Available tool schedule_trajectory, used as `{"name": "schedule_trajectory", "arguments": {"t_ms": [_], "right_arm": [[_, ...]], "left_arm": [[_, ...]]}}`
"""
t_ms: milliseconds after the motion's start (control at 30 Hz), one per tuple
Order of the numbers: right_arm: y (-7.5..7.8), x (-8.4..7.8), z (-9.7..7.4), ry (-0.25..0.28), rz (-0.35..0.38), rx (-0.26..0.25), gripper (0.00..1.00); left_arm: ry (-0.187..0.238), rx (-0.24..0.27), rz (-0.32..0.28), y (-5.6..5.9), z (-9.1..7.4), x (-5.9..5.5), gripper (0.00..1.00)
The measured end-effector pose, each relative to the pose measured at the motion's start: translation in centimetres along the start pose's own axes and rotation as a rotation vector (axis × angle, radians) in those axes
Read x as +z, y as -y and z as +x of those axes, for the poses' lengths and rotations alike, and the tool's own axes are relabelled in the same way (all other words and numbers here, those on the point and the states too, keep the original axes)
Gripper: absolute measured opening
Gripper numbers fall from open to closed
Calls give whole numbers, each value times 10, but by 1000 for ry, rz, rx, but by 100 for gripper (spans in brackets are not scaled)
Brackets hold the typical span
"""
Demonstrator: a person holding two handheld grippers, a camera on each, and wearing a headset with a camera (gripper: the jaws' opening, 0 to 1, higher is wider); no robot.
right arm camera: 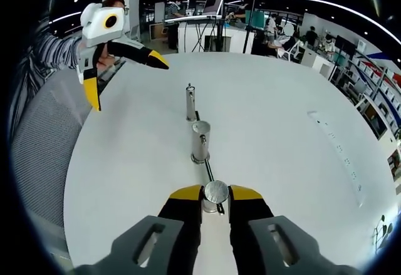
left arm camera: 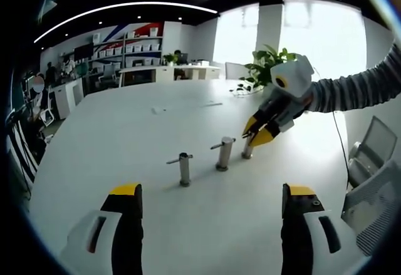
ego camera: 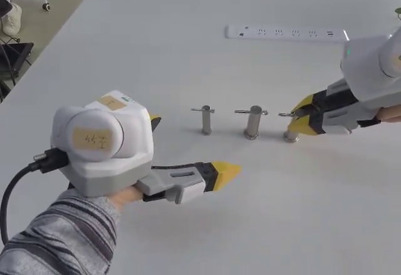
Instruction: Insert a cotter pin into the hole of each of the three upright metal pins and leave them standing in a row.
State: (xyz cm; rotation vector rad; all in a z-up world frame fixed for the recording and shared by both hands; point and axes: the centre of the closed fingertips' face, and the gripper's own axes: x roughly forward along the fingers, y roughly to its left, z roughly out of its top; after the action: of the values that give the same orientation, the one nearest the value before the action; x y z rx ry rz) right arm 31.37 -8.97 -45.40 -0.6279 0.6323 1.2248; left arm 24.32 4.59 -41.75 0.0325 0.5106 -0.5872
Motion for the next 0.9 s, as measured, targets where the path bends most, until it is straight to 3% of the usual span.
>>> {"name": "schedule_trajectory", "arguments": {"t_ms": [133,267,300,367,500,567,667,700,900], "right_arm": [[2,4,-6,27,66,-39,17],[2,10,-16,79,192,-86,33],[2,10,-19,91,262,-108,36],[3,11,-22,112,326,-134,42],[-3,12,-31,128,372,-194,55],[-5,17,-35,166,415,-222,59],[-10,15,-42,175,461,-266,67],[-9,16,-45,200,475,-292,68],[-22,19,-55,280,603,-330,77]], "left_arm": [[3,1,-3,-3,1,2,91],[14,9,-13,-6,2,8,94],[16,10,-13,-8,3,9,96],[12,7,-23,-10,5,10,97],[22,11,-37,-11,6,16,99],[28,17,-45,-13,6,19,99],[41,6,-102,-11,5,24,99],[40,12,-107,-12,5,25,99],[34,23,-87,-10,2,26,99]]}}
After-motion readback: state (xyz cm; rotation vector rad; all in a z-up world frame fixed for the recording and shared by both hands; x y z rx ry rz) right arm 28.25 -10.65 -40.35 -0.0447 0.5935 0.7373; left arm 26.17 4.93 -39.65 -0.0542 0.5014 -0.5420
